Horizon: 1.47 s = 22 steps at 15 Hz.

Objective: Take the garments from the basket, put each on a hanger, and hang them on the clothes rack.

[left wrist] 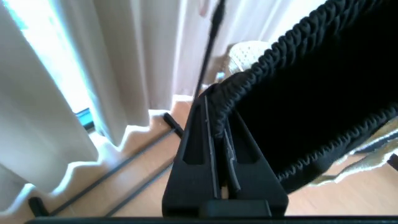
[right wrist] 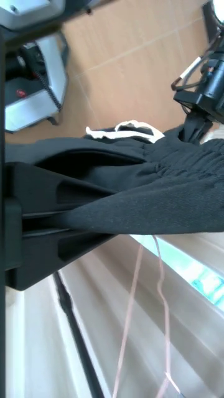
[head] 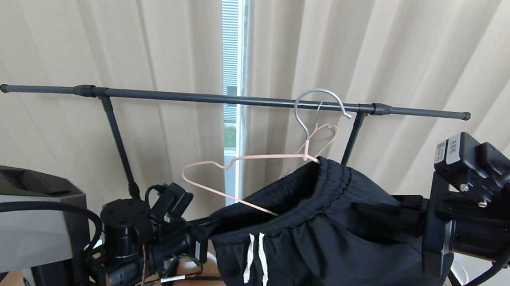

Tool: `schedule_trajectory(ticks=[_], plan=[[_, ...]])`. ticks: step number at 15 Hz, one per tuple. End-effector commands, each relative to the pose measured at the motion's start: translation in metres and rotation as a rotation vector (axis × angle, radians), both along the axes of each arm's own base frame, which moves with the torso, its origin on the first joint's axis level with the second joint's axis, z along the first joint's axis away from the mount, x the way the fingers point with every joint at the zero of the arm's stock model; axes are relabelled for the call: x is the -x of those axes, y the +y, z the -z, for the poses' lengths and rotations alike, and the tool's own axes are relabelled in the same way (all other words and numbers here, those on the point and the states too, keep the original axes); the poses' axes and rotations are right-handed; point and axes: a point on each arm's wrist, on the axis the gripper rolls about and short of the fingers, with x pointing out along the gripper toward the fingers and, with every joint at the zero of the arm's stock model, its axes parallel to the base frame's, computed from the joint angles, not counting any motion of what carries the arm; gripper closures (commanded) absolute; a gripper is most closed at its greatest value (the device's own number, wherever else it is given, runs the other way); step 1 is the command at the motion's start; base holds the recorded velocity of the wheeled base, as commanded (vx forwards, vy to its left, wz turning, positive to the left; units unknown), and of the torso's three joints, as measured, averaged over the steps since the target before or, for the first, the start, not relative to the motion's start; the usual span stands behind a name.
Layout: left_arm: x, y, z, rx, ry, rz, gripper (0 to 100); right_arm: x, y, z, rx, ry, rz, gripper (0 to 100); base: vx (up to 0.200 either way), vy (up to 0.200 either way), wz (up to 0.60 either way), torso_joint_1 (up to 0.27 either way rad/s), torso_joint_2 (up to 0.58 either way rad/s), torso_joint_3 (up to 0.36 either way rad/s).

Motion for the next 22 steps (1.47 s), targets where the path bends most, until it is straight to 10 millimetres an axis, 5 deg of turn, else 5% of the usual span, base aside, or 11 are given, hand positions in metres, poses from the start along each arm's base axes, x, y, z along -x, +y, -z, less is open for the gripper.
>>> schedule_trajectory(ticks=[1, 11, 22], plan=[[-0.009, 0.011, -0.012, 0.020, -0.050, -0.047, 100, -0.005, 0.000, 0.010, 0.013, 0.032, -0.001, 100, 0.000, 0.000, 0.00, 0.000, 0.00, 0.000], [-0.032, 0.034, -0.023, 0.041, -0.116, -0.148, 100, -0.023, -0.016, 0.029, 0.088, 0.039, 0.022, 100, 0.000, 0.000, 0.00, 0.000, 0.00, 0.000], [-0.020, 0.032, -0.046, 0.072, -0.182, -0.126, 100, -0.030, -0.023, 0.047, 0.199, 0.020, 0.006, 100, 0.000, 0.000, 0.00, 0.000, 0.00, 0.000]])
